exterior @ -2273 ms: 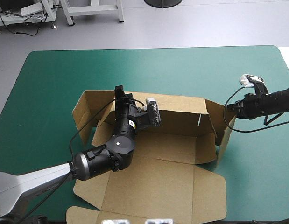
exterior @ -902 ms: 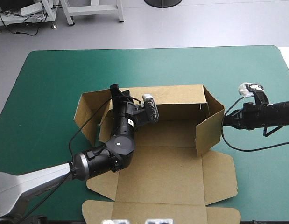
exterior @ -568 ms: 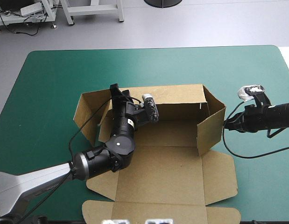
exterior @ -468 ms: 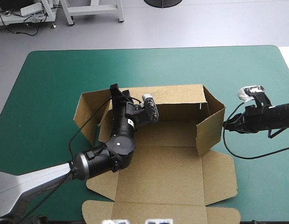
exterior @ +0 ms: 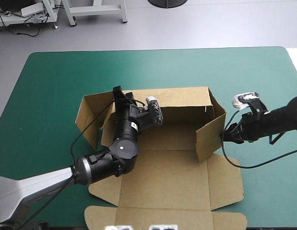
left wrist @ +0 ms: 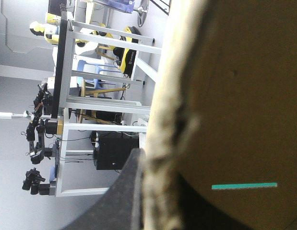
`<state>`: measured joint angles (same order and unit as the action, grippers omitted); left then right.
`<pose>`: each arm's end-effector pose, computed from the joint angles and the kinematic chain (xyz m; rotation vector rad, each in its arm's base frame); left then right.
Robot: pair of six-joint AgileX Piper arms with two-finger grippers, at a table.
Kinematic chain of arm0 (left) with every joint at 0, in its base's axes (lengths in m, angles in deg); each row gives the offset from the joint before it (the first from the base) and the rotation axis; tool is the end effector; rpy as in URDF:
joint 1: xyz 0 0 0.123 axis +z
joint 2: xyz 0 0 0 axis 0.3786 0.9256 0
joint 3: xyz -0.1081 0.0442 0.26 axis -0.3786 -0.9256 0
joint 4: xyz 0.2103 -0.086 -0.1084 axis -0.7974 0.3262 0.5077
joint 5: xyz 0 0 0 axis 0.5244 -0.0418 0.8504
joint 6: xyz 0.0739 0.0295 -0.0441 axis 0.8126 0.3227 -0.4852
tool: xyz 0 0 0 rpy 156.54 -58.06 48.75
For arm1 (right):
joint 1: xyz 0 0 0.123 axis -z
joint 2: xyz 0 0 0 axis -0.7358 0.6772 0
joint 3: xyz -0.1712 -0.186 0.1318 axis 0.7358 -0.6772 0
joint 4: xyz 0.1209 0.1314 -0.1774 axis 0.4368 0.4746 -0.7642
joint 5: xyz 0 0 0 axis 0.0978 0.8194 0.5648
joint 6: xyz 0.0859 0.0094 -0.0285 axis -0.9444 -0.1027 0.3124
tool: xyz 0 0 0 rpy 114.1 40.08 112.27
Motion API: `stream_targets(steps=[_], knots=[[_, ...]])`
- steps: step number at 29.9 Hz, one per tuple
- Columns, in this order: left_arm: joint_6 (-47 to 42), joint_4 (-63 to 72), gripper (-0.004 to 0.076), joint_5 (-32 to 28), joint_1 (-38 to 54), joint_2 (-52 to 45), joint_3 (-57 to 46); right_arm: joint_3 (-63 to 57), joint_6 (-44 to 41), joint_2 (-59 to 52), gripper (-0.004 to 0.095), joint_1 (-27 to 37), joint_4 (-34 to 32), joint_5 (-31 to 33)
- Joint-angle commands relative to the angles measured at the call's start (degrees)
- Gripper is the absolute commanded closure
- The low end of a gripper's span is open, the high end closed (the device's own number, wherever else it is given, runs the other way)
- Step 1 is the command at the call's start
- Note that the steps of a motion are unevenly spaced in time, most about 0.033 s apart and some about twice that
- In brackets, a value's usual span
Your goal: Fold the box
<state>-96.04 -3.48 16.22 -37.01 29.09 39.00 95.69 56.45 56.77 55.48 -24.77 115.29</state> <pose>0.2237 -0.2324 0.3137 1.1480 1.5636 0.8159 0.2447 0.0163 0.3074 -0.6271 2.5750 0.6495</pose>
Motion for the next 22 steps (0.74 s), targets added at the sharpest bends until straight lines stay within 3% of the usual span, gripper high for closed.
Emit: stream_targets(steps=[1, 11, 22], knots=[[-1.7, -3.7, 0.0729, 1.9, -0.3, -2.2, 1.7, 1.2, -1.4, -1.9, 0.0491, -2.0, 1.4, 2.0], [-1.7, -3.7, 0.0729, 2.2, -0.3, -2.2, 1.7, 1.2, 1.5, -1.9, 0.0491, -2.2, -0.2, -1.9], [-1.7, -3.3, 0.0729, 1.2, -0.3, -2.2, 1.7, 1.2, 15.9, -1.9, 0.0491, -2.2, 10.4, -4.8]])
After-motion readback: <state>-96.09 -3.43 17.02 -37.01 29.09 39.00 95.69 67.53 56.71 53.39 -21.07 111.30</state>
